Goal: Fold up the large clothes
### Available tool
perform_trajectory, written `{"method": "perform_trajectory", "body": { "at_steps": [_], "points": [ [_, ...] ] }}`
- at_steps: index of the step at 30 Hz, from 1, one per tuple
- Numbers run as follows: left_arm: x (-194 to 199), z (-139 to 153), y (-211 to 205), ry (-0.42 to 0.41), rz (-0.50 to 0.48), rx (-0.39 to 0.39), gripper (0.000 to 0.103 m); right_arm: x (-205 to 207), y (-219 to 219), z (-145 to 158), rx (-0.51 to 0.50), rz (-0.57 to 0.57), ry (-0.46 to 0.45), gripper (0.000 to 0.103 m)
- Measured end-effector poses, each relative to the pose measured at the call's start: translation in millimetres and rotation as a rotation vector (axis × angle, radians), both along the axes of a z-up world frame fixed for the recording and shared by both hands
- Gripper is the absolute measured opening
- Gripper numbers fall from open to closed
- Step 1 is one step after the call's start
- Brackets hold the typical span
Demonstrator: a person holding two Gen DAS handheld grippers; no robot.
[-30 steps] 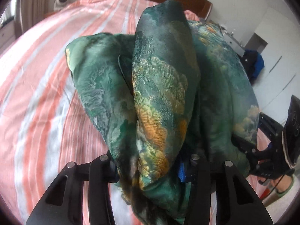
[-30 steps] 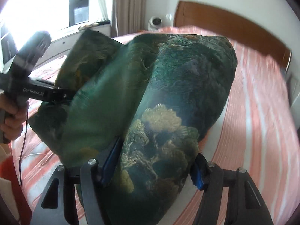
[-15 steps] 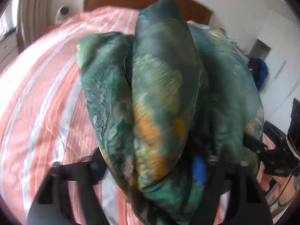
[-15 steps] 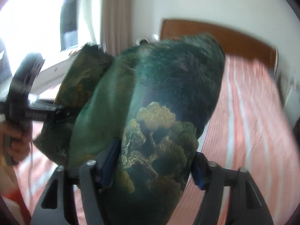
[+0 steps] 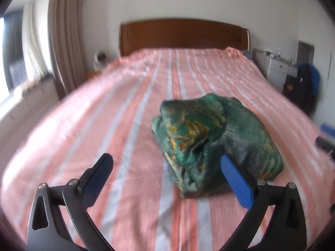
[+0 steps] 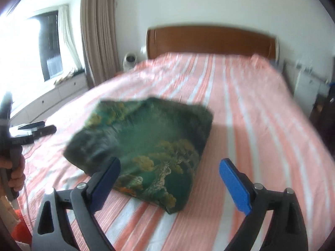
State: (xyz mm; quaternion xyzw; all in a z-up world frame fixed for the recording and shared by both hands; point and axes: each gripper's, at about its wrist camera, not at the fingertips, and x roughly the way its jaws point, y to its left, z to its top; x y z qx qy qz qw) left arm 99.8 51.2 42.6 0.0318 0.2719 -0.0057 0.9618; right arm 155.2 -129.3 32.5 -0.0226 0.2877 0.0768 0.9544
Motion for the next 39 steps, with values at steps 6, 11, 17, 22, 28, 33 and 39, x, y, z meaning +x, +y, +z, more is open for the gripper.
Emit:
{"method": "perform_trajectory", "body": {
  "at_steps": [6, 11, 17, 22, 28, 33, 39],
  "points": [
    [-58, 24, -26, -0.099, 0.074, 0.161, 0.103, -84, -8, 45, -0.006, -0.084, -0.220, 0.103],
    [-105, 36, -46, -0.165, 0.115, 0.166, 0.103, -132, -17, 60, 0.046, -0.085, -0.245, 0.103],
    [-117, 33, -55, -0.074, 0.082, 0.109, 0.103, -167, -13, 61, 0.014, -0.117, -0.261, 0.103],
    [-124, 22, -54, -0.017, 0.052, 0.067, 0.103, -176, -14, 49, 0.046, -0.125, -0.166, 0.103],
    [-144, -9, -49, 0.072, 0.020, 0.015, 0.103, -187, -3, 12, 0.037, -0.153, -0.021, 0.103],
    [-164, -44, -51, 0.162, -0.003, 0.065, 0.103, -204, 10, -29, 0.042, -0.141, 0.141, 0.103],
    [-194, -54, -50, 0.205, -0.023, 0.074, 0.103, -231, 15, -53, 0.029, -0.124, 0.254, 0.103]
  ]
}}
